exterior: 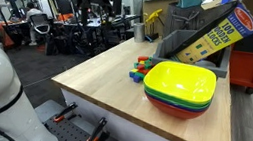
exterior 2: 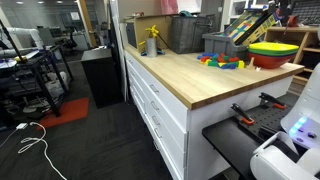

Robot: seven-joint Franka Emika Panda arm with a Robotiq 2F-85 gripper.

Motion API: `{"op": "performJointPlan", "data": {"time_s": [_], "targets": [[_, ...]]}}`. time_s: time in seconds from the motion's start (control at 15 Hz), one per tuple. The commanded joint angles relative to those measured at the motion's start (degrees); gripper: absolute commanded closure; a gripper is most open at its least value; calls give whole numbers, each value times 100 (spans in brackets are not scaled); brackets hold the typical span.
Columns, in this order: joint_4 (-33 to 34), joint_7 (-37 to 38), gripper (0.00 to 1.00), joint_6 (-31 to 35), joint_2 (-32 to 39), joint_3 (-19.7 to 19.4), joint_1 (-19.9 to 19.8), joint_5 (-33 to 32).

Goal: Move one blue block to the left.

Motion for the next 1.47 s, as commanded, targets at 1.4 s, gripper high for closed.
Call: {"op": "performJointPlan", "data": {"time_s": [1.4], "targets": [[327, 1390, 0, 1577, 2013, 901, -22, 573]]}}
